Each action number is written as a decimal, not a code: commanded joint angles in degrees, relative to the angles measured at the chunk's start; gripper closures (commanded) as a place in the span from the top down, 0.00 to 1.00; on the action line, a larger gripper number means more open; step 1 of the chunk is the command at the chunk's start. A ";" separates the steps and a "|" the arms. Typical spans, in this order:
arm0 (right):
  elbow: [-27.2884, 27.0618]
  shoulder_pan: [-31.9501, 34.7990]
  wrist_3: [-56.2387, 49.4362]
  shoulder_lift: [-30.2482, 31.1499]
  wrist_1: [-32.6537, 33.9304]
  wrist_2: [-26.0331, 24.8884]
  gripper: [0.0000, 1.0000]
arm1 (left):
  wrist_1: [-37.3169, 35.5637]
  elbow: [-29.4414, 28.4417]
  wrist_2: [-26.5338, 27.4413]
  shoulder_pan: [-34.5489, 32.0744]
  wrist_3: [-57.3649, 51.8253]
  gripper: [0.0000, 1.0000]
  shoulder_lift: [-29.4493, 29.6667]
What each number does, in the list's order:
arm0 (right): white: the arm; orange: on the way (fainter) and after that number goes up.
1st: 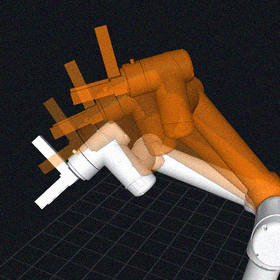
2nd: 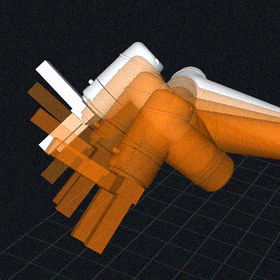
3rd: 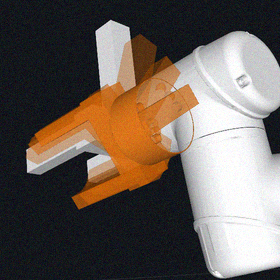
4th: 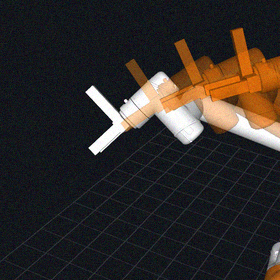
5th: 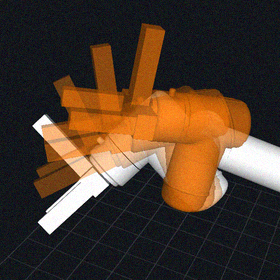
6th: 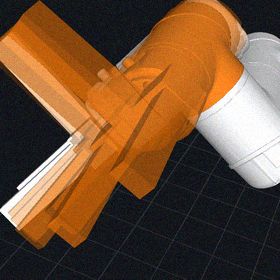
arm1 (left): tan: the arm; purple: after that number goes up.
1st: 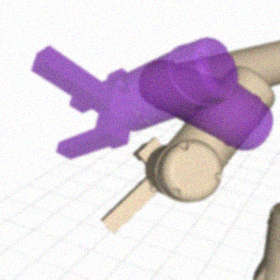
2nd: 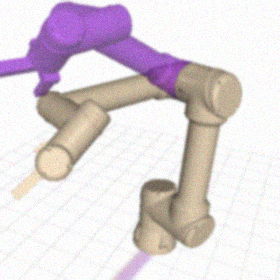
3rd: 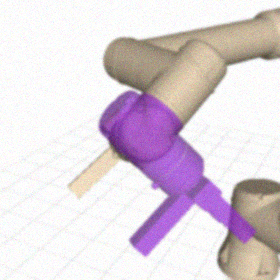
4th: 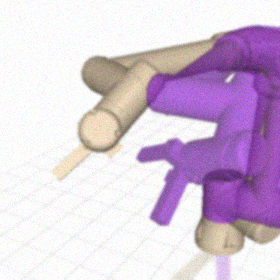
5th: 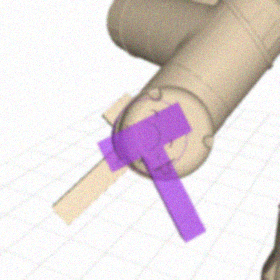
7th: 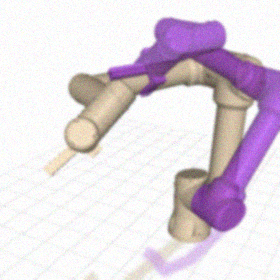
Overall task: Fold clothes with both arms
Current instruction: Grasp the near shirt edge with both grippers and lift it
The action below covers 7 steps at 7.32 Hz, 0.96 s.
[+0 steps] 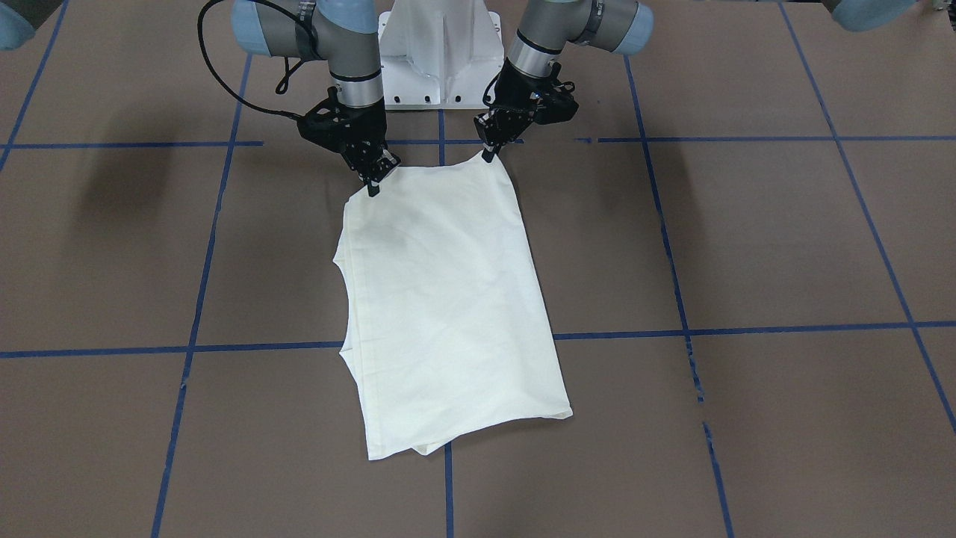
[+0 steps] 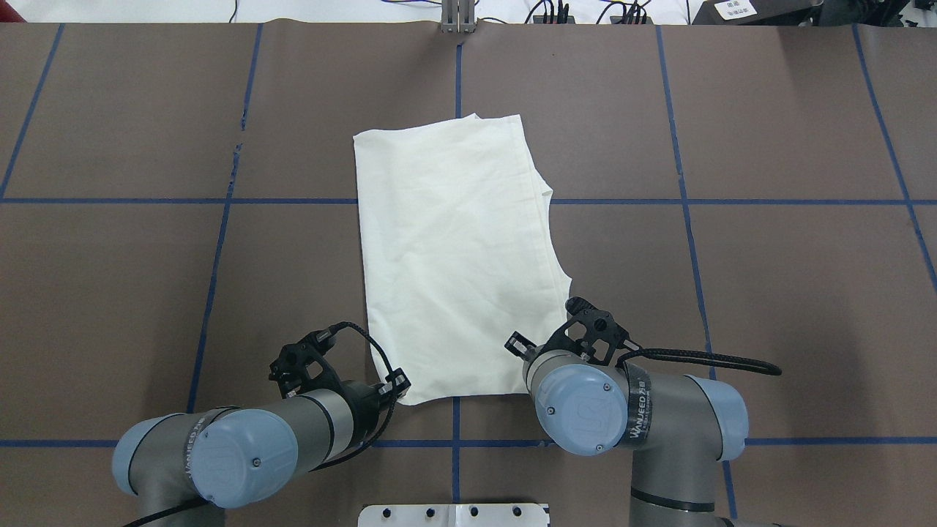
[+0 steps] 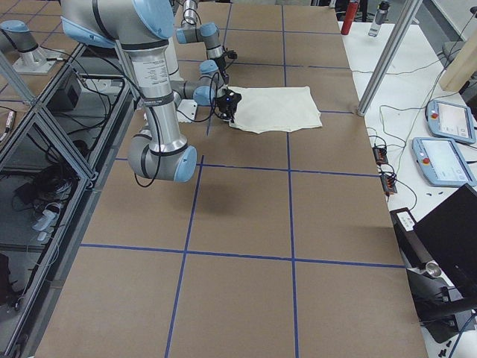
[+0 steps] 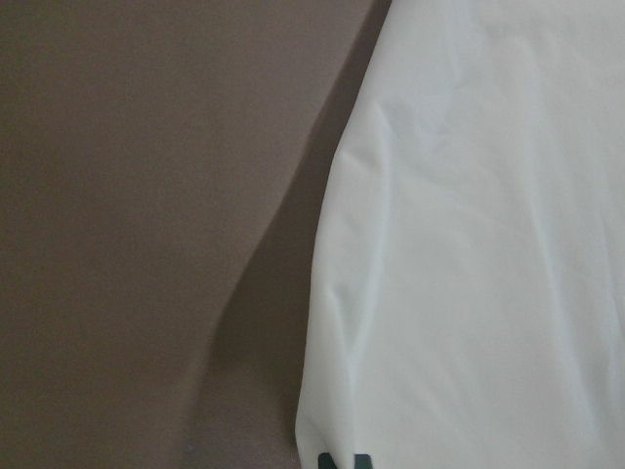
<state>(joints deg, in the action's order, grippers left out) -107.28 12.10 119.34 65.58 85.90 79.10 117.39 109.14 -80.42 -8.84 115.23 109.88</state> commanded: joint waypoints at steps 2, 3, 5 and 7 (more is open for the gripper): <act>-13.40 0.29 -0.16 0.34 6.24 0.17 0.00 | -14.39 17.00 -3.58 -0.92 -7.83 0.00 -0.81; -22.26 -1.62 0.10 -0.01 15.35 0.52 0.00 | -21.69 23.77 -5.43 -0.92 -7.83 0.00 -0.37; -30.34 -4.88 2.56 -0.01 23.15 0.35 0.00 | -29.74 31.12 -5.98 -0.74 -7.65 0.00 -0.10; -24.94 -4.37 1.69 -0.45 22.65 0.00 0.00 | -29.67 27.64 -6.24 -0.91 -9.31 0.00 0.42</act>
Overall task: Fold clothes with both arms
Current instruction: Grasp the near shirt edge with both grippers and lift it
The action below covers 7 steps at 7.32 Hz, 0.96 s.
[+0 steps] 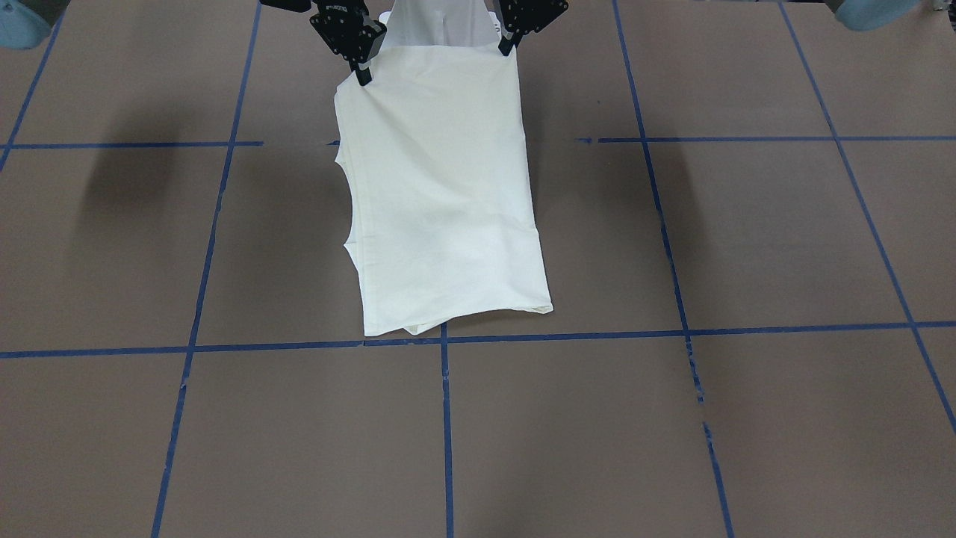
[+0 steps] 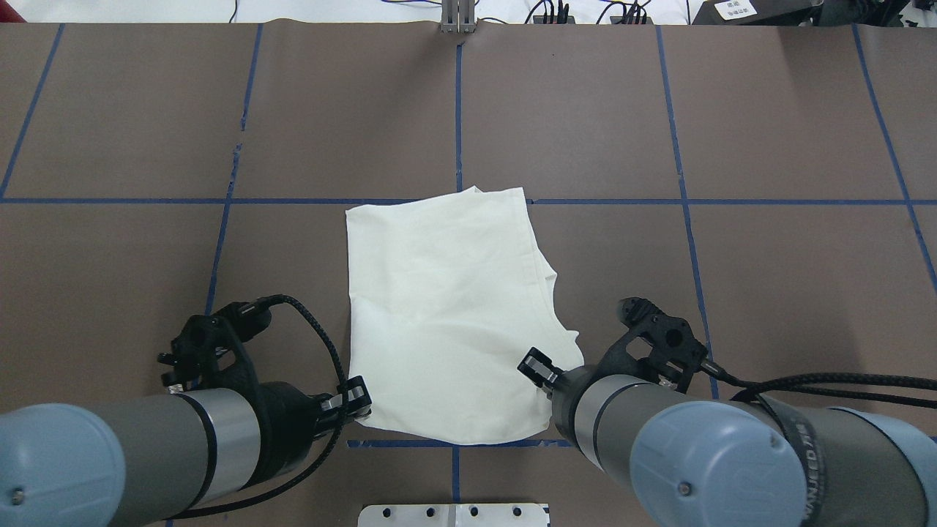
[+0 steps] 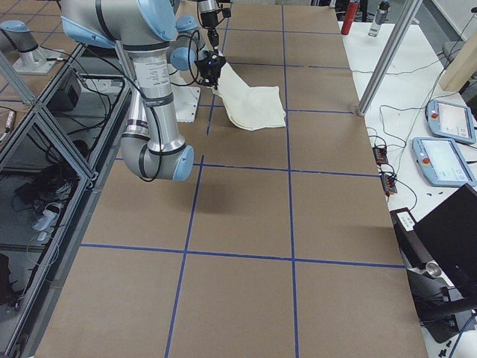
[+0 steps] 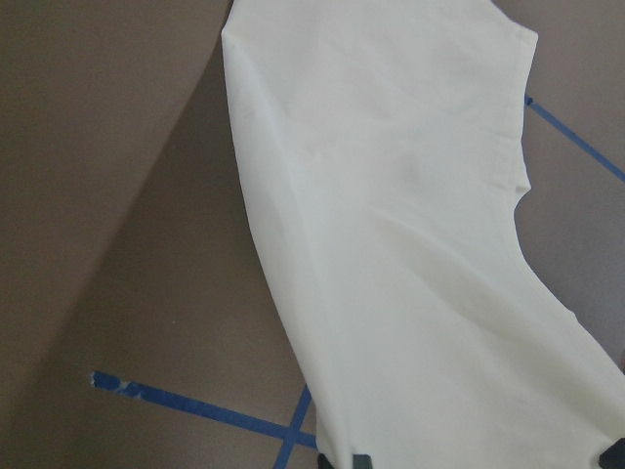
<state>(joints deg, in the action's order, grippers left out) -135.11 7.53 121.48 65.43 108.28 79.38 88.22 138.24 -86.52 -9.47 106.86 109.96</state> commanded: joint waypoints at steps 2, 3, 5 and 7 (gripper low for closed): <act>9.75 5.19 -3.60 -1.62 -5.50 -0.28 0.00 | -0.51 -6.72 -0.49 -5.88 -6.99 0.00 4.01; 13.52 8.26 -5.27 -2.50 -9.10 0.07 0.00 | -0.42 -10.41 -1.19 -9.30 -10.23 0.00 6.21; 21.17 13.28 -7.65 -7.40 -9.58 0.77 0.00 | 0.89 -17.79 -2.78 -15.73 -15.70 0.00 9.38; 30.30 16.01 -8.72 -12.15 -12.19 2.52 0.00 | 5.35 -25.43 -2.69 -17.94 -17.11 0.00 11.31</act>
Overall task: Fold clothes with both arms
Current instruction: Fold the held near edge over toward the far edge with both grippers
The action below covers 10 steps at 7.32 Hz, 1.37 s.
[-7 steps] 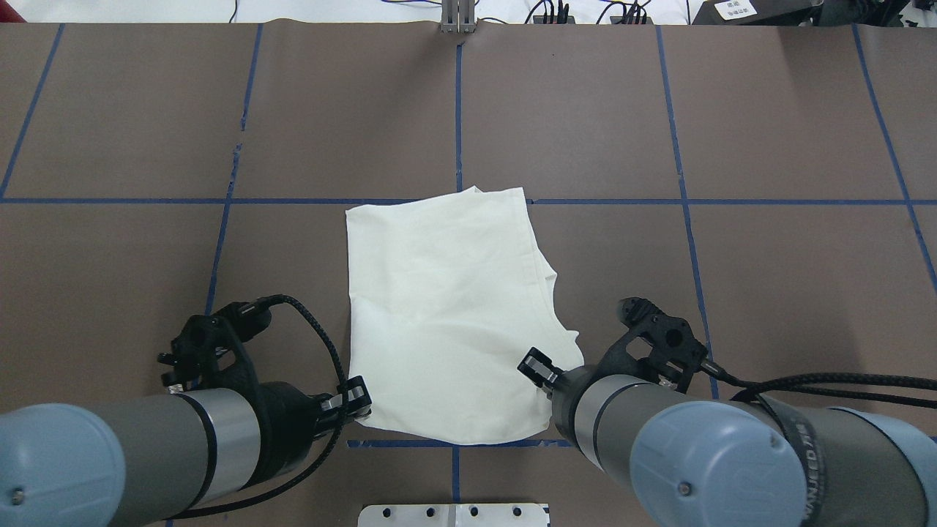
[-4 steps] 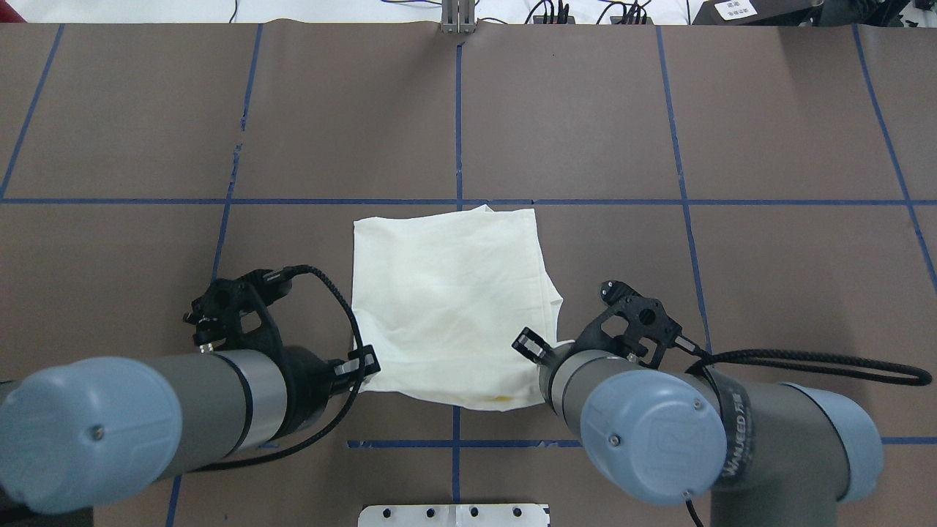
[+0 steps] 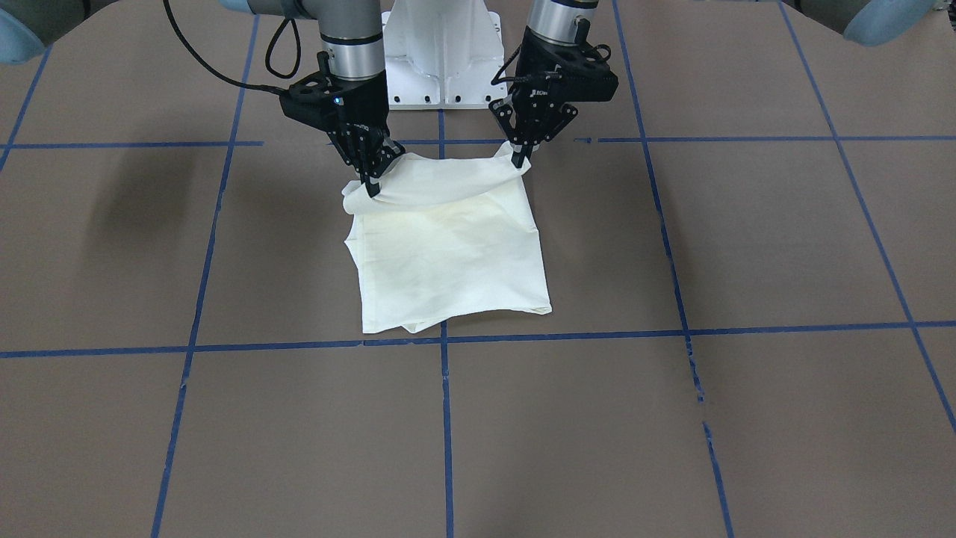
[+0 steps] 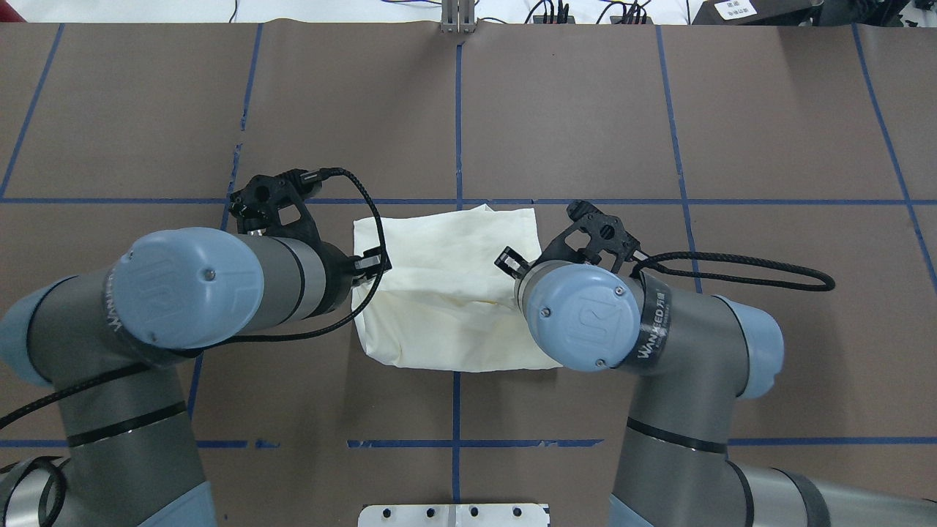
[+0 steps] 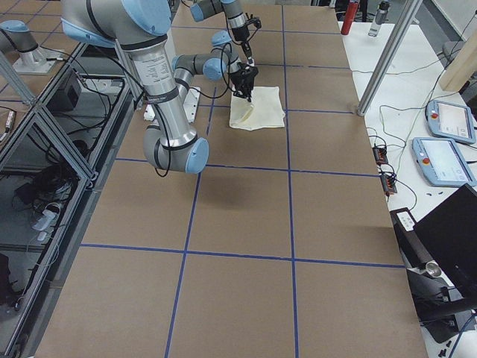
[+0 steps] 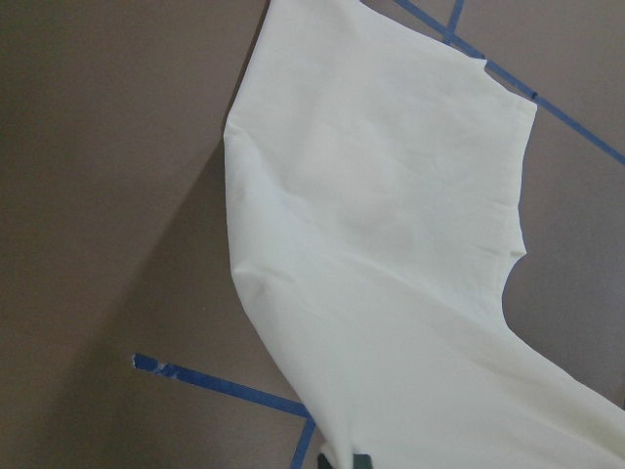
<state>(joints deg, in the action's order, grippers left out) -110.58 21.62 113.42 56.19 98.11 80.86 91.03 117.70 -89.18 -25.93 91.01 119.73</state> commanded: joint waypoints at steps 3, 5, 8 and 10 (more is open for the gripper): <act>18.36 6.14 -5.74 -4.77 -14.25 3.67 0.00 | 8.10 -14.33 0.15 -2.11 -2.24 0.00 4.10; 21.19 7.99 -8.21 -5.83 -14.61 5.00 0.00 | 8.11 -15.57 0.33 -2.55 -3.20 0.00 3.93; 25.06 8.44 -9.88 -9.87 -15.22 5.27 0.00 | 8.20 -16.01 0.15 -2.46 -3.21 0.00 4.37; 29.61 8.70 -11.81 -9.96 -21.52 5.19 0.00 | 8.29 -16.36 0.15 -2.02 -3.12 0.00 4.28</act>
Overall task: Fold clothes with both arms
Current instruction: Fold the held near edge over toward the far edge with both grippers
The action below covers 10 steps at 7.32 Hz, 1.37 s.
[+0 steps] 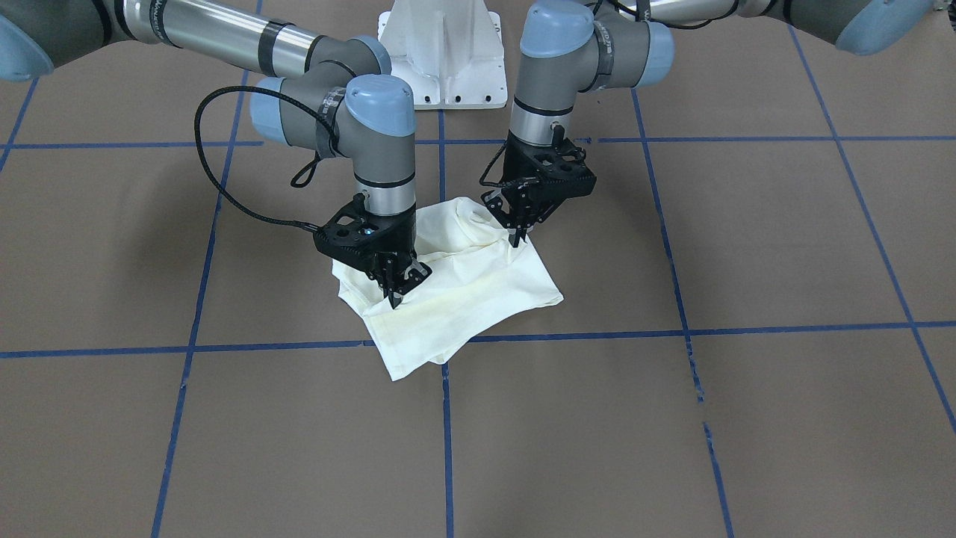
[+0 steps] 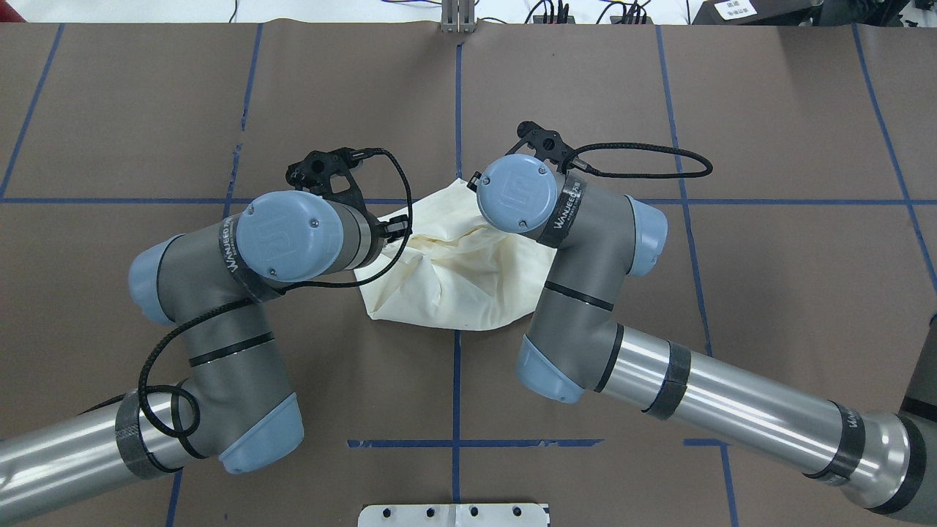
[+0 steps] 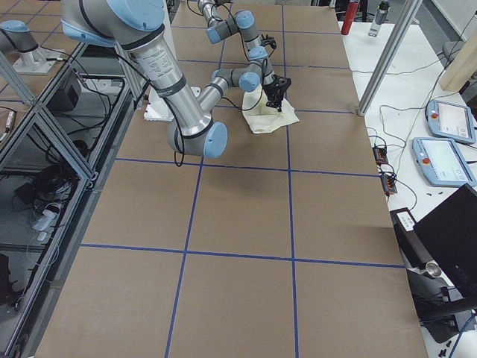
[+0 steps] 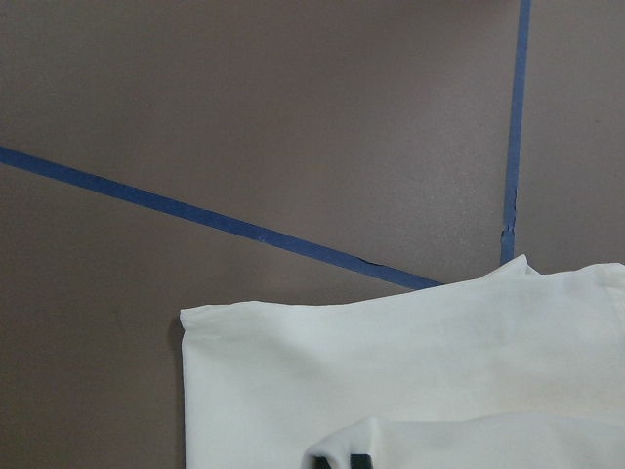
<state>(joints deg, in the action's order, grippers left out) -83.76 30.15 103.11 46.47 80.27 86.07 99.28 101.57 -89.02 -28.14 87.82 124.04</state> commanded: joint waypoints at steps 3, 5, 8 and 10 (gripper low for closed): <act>3.87 2.27 -9.31 -1.99 -4.33 1.19 1.00 | 0.12 0.72 -0.28 0.54 -1.94 1.00 -0.91; 1.69 4.39 -14.58 -2.18 -4.33 9.27 1.00 | 0.03 6.33 -1.58 0.28 -9.74 1.00 -3.87; 0.71 2.20 -20.29 0.72 -4.33 8.85 1.00 | 0.03 7.33 -5.46 -1.39 -12.68 1.00 -4.51; 1.49 1.22 -21.38 -0.41 -4.42 7.63 1.00 | 0.03 7.41 -5.46 -1.39 -12.50 1.00 -4.51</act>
<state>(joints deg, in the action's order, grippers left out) -82.64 31.86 82.47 46.52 75.92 94.54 99.28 108.88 -94.42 -29.49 75.27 119.57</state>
